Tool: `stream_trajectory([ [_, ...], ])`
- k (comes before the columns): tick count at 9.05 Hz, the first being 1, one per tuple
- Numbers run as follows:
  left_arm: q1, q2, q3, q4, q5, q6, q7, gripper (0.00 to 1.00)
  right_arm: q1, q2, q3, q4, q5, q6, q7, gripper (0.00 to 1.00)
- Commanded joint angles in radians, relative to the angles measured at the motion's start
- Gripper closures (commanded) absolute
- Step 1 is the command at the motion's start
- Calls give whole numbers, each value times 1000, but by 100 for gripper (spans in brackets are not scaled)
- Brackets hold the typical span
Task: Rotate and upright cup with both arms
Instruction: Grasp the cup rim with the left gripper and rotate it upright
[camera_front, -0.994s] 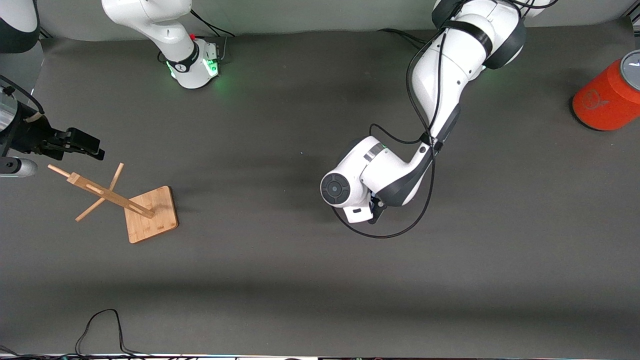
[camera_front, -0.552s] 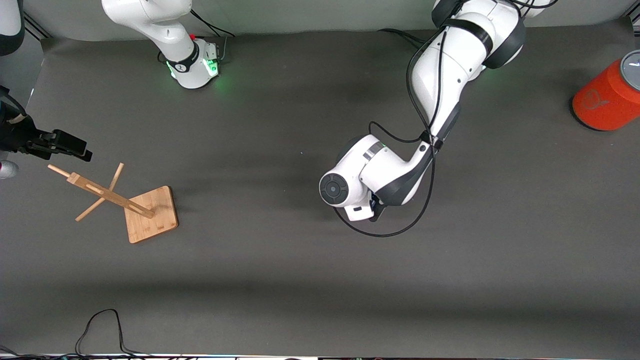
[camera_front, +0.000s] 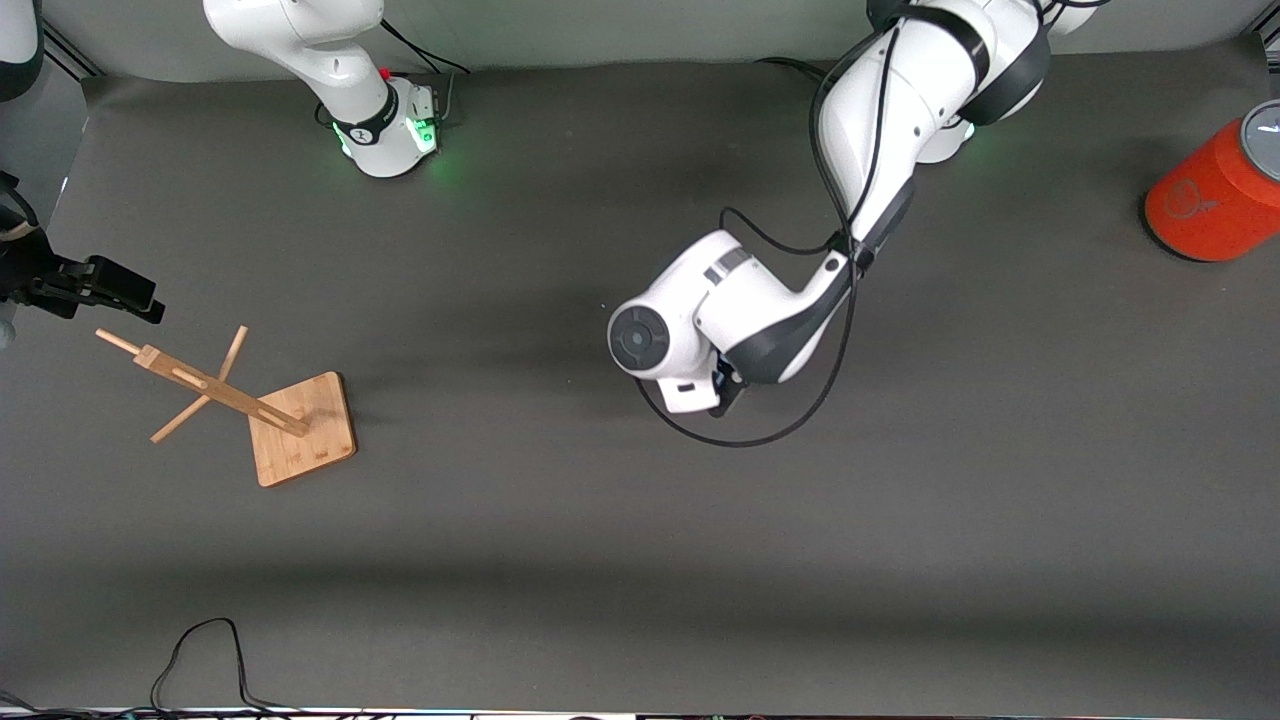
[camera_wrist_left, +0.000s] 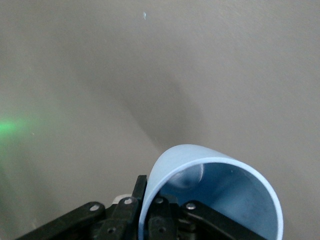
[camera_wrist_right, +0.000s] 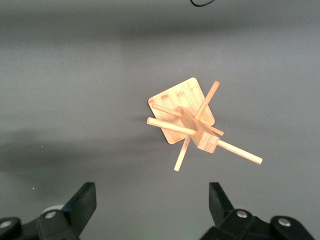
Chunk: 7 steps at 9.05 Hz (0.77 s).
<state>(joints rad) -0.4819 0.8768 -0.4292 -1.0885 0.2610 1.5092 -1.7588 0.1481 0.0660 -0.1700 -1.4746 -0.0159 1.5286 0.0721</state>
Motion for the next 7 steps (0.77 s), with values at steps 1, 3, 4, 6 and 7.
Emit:
stream_trajectory([
  [1, 2, -83, -45, -74, -23, 107, -40, 100, 8, -5, -3, 8, -21, -8, -18, 0],
  [3, 2, -279, -53, -397, -31, 333, -57, 100, 16, -3, -3, 8, 0, -10, -14, 0],
  [4, 3, -430, -53, -632, -45, 530, -62, 100, 36, -9, -2, -12, 25, -13, -6, 0],
  [6, -15, -450, -48, -729, -31, 624, -109, 100, 42, -8, -6, -29, 137, -12, -17, 0],
  [7, -20, -453, -48, -773, -14, 658, -120, 100, 38, -2, -11, -21, 148, -10, -18, 0],
])
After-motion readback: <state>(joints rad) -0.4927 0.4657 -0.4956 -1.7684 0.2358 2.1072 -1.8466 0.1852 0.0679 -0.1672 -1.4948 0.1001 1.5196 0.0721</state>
